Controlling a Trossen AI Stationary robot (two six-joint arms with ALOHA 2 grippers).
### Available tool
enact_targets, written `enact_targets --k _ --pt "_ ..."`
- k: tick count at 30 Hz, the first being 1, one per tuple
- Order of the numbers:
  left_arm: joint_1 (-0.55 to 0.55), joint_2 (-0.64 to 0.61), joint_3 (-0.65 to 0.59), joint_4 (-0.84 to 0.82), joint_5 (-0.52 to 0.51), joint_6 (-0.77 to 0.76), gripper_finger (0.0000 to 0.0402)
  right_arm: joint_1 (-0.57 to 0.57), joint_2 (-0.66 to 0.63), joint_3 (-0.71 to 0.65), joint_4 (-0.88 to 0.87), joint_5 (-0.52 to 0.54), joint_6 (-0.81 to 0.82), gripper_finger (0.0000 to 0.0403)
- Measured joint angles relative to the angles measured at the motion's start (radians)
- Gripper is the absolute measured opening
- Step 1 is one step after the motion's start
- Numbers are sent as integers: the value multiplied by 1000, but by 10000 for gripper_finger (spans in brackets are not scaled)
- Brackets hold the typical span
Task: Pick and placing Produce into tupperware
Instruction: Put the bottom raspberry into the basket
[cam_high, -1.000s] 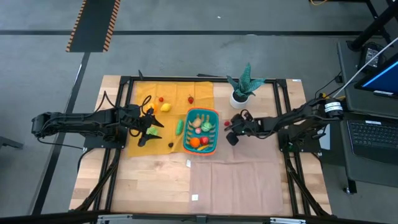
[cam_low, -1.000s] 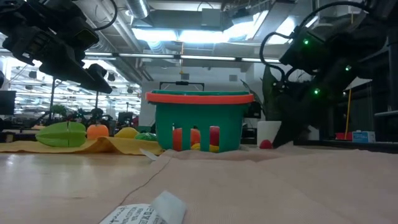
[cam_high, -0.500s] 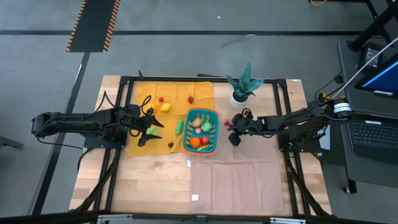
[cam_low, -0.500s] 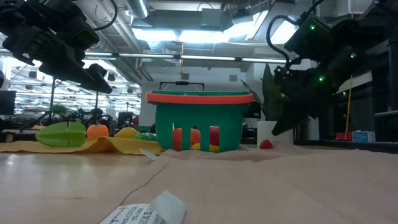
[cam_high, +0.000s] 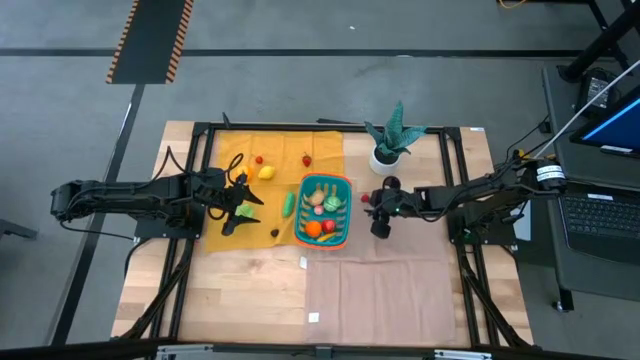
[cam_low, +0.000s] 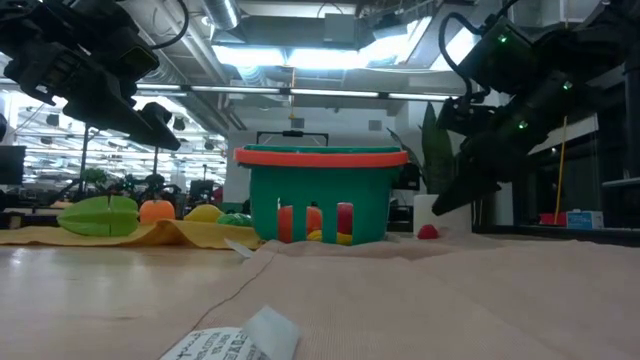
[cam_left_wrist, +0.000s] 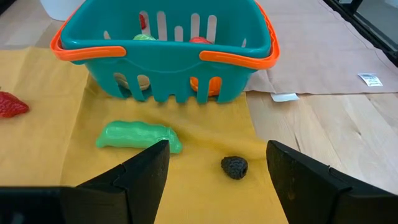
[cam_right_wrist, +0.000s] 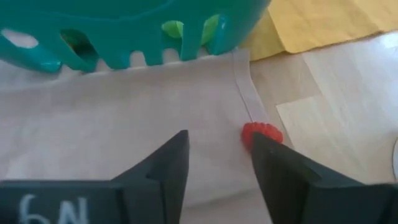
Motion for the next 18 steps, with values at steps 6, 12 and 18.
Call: enact_targets --k 6,12,18 --pt "0 0 0 0 0 0 261 -7 0 0 0 128 -42 205" --pt "0 0 0 0 0 0 261 -93 0 0 -20 41 -88 210" --pt "0 0 0 0 0 0 261 -201 0 0 15 -154 -170 191"
